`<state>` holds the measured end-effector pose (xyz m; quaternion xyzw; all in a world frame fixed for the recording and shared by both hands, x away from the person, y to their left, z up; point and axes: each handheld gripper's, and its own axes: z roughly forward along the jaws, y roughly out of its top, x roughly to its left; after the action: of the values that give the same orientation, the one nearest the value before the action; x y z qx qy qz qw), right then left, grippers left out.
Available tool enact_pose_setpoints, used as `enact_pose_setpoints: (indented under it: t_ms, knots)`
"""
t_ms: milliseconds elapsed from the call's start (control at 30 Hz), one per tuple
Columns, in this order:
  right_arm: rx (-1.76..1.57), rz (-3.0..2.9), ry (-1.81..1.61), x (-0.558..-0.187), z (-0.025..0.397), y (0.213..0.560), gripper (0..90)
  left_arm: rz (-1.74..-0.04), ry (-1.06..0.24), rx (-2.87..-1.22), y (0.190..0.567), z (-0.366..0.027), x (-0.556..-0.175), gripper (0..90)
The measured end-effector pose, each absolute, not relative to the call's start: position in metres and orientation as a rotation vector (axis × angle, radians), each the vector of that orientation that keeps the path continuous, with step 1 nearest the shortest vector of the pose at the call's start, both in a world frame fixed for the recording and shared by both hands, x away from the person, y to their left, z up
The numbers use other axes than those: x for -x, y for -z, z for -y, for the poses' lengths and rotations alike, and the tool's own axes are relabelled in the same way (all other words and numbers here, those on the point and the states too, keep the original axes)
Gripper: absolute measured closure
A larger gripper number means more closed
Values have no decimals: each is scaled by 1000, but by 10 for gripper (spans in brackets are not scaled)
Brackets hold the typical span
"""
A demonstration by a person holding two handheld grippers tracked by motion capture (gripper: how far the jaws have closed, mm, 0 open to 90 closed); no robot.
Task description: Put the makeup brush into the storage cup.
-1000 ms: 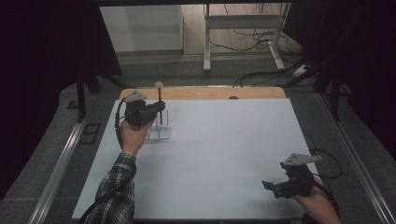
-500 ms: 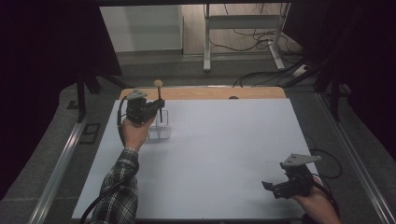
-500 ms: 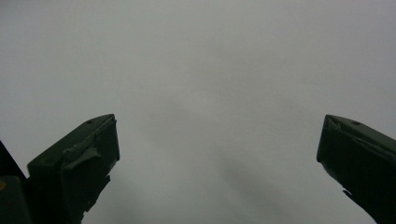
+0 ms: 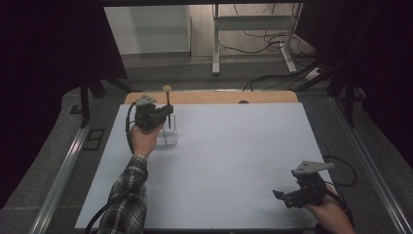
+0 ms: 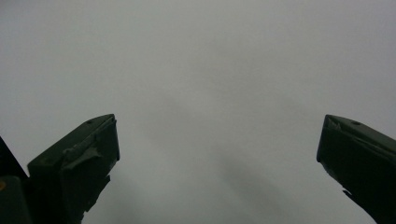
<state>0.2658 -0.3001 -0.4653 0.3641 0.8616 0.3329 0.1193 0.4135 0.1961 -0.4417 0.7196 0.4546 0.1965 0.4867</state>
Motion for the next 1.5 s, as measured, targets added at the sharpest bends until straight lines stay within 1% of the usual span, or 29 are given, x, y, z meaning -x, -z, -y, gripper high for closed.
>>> enact_pose_setpoints:
  t_ms: [500,1133,1167,1200,1300,1367,1467,1500]
  knots:
    - [-1051,-2532,-959,-265,299,466,0,-1126,-473,-1757,459,-194,-413,824]
    - [-1029,-2543,-948,-265,297,466,1,-1138,-468,-1789,467,-193,-411,817]
    - [-1028,-2544,-947,-265,297,466,1,-1136,-469,-1780,466,-194,-411,802]
    - [-1025,-2545,-946,-265,297,466,1,-1138,-469,-1771,465,-194,-411,753]
    - [-1026,-2547,-941,-265,297,466,1,-1137,-480,-1763,461,-196,-410,584]
    - [-1025,-2547,-939,-265,297,466,2,-1138,-467,-1762,459,-198,-411,455]
    - [-1022,-2548,-937,-265,296,467,2,-1134,-469,-1752,456,-200,-411,303]
    - [-1021,-2548,-937,-265,296,467,2,-1135,-462,-1755,456,-201,-412,233]
